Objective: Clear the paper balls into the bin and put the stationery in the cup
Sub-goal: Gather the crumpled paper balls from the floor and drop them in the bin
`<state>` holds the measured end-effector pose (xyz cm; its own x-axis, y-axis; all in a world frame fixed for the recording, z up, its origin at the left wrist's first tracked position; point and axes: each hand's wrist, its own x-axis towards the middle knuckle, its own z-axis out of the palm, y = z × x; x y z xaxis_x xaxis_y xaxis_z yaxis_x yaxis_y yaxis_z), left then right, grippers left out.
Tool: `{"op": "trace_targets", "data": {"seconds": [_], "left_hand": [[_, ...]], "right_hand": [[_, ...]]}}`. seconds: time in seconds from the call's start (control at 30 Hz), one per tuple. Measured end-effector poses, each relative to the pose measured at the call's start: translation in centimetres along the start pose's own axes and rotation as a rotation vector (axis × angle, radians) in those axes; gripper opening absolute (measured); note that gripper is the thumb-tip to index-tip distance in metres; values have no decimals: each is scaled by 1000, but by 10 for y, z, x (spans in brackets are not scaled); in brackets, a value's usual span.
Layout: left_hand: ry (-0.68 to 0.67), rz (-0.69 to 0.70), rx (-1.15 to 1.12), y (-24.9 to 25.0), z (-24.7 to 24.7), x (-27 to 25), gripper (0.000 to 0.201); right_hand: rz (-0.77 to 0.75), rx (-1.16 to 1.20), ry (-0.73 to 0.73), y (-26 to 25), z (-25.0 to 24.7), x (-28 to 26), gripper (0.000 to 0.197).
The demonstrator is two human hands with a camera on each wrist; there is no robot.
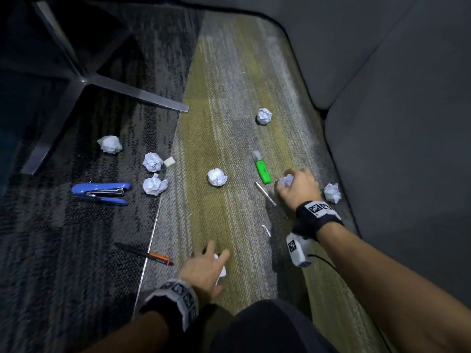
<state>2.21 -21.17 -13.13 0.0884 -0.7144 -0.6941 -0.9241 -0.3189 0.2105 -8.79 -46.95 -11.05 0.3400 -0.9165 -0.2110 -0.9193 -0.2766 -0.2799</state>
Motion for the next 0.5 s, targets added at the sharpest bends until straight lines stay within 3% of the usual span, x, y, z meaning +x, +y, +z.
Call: {"op": "trace_targets", "data": {"seconds": [0.07, 0.13, 0.23, 0.33, 0.43, 0.5], "left_hand": [[-50, 3, 20, 6, -2, -1, 58], [-37, 24, 30, 4, -8, 0, 55], [204, 15, -46, -19, -43, 6, 46], [370, -128, -154, -74, -96, 20, 53], [291, -289, -106, -133, -125, 29, 73], [195, -271, -47, -151, -121, 33, 80]], "right_hand": [[41, -80, -31, -3, 3, 11, 51], [89, -106, -59, -5, 9, 19, 50], [102, -101, -98, -8, 14, 30, 29], [61, -112, -144, -5, 8, 33, 20], [33, -48, -147, 3, -2, 24, 18], [41, -1, -102, 11, -11, 17, 23]]}}
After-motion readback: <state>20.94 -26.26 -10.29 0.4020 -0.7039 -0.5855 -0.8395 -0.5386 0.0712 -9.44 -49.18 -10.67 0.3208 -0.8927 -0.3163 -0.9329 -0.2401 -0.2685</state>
